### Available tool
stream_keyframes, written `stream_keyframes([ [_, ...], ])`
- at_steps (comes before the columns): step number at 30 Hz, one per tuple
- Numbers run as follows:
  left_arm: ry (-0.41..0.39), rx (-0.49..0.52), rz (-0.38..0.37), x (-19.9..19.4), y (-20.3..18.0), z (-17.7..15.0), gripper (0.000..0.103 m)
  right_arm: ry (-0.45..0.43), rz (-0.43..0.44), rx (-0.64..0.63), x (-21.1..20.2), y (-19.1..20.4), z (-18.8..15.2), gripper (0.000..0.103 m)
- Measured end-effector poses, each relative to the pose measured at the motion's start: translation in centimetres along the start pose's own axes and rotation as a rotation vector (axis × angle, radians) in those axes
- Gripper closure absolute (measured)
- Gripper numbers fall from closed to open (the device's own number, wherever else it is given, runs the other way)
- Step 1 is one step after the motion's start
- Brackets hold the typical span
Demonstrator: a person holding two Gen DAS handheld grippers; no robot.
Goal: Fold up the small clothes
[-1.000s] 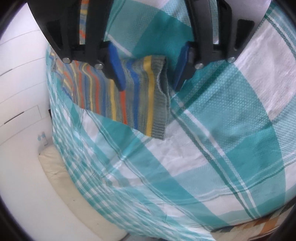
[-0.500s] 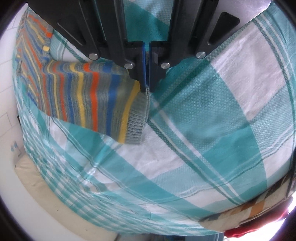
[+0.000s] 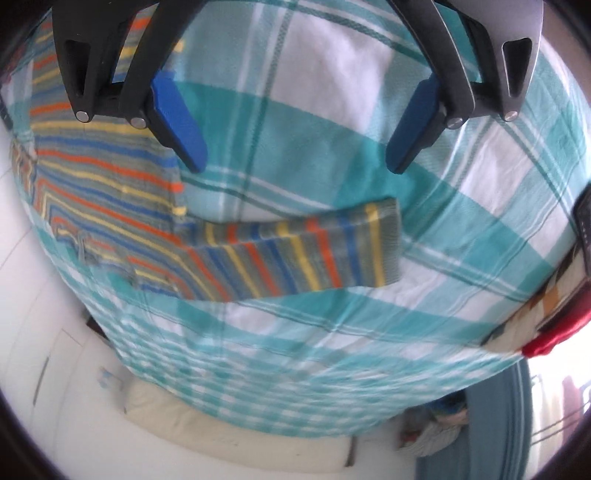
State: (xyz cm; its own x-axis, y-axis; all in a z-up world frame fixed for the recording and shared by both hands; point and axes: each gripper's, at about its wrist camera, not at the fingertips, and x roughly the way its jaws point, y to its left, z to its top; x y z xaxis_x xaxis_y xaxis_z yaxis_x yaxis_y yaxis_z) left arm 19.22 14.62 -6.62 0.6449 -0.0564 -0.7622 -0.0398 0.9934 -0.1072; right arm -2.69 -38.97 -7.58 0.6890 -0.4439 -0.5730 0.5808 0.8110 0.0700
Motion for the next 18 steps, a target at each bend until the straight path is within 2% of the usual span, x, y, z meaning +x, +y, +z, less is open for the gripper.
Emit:
stream_keyframes([
  [3, 0.025, 0.063, 0.061, 2.6, -1.2, -1.0, 0.004, 0.022, -0.021, 0.018, 0.5, -0.5, -0.3, 0.028],
  [6, 0.124, 0.039, 0.132, 6.6, 0.1, -2.1, 0.004, 0.053, -0.041, 0.032, 1.3, -1.0, -0.8, 0.028],
  [8, 0.153, 0.002, 0.120, 7.7, 1.0, -2.3, 0.001, 0.072, -0.054, 0.043, 1.7, -1.2, -1.3, 0.028],
  [12, 0.158, 0.023, 0.127, 7.7, 0.7, -2.2, 0.000, 0.104, -0.069, 0.050, 2.9, -1.3, -2.1, 0.025],
  [17, 0.175, 0.013, 0.121, 7.8, 0.7, -2.1, 0.000, 0.127, -0.080, 0.015, 4.0, -0.7, -2.6, 0.010],
  [18, 0.180, 0.009, 0.120, 7.9, 0.8, -2.0, 0.000, 0.128, -0.083, 0.008, 4.1, -0.5, -2.6, 0.009],
])
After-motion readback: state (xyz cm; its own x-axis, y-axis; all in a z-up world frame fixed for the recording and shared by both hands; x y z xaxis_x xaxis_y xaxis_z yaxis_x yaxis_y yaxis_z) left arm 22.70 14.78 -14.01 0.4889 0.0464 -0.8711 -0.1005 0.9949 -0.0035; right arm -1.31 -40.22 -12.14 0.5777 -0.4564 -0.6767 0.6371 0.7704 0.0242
